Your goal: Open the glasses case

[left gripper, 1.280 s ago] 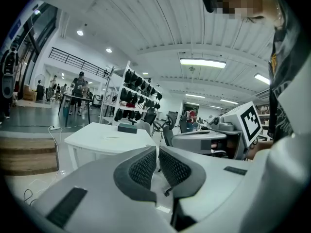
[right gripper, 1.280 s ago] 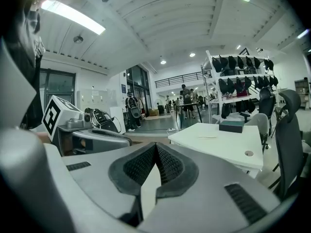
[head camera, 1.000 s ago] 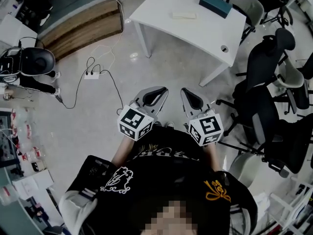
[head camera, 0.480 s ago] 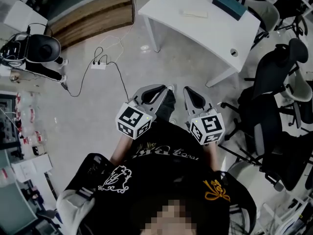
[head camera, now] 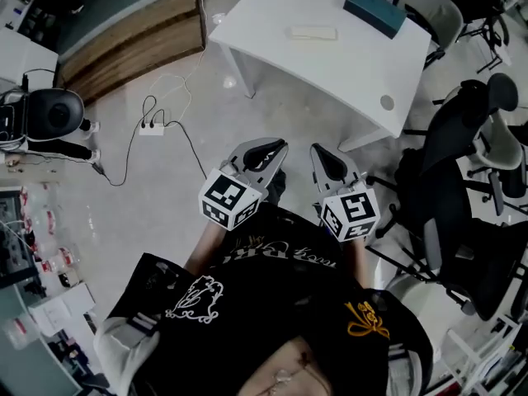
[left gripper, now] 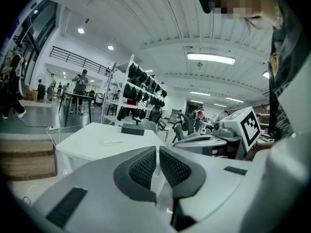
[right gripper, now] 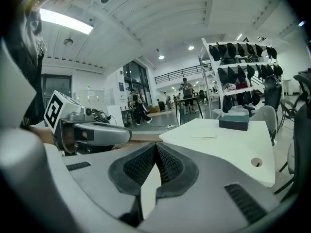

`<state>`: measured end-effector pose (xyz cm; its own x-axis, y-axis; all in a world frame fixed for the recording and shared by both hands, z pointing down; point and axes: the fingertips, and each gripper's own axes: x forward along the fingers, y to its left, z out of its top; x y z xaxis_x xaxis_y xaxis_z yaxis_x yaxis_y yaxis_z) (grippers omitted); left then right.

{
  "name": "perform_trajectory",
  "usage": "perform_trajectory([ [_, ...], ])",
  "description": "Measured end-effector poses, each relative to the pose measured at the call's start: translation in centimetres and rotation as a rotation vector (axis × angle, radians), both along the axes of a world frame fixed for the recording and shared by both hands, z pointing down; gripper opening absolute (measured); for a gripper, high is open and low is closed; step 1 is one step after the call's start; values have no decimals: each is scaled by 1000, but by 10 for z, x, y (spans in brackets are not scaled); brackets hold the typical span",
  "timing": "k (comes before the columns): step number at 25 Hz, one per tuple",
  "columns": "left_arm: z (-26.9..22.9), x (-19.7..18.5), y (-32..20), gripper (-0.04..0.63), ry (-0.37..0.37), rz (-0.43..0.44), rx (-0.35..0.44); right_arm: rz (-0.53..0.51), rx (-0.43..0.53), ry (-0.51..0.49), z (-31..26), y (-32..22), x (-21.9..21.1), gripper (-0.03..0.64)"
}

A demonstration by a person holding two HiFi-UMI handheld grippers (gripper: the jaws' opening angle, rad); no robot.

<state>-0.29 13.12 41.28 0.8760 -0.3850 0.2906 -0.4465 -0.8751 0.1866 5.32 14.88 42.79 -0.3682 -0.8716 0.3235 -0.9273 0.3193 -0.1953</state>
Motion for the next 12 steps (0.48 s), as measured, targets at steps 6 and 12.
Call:
perform_trajectory([
  [6,-3,7,-100,35,4,29,0,50,15,4,-8,-102,18,15],
  [12,-2,15,-182,35,16,39,6,63,11,2,-6,-181,26,15],
])
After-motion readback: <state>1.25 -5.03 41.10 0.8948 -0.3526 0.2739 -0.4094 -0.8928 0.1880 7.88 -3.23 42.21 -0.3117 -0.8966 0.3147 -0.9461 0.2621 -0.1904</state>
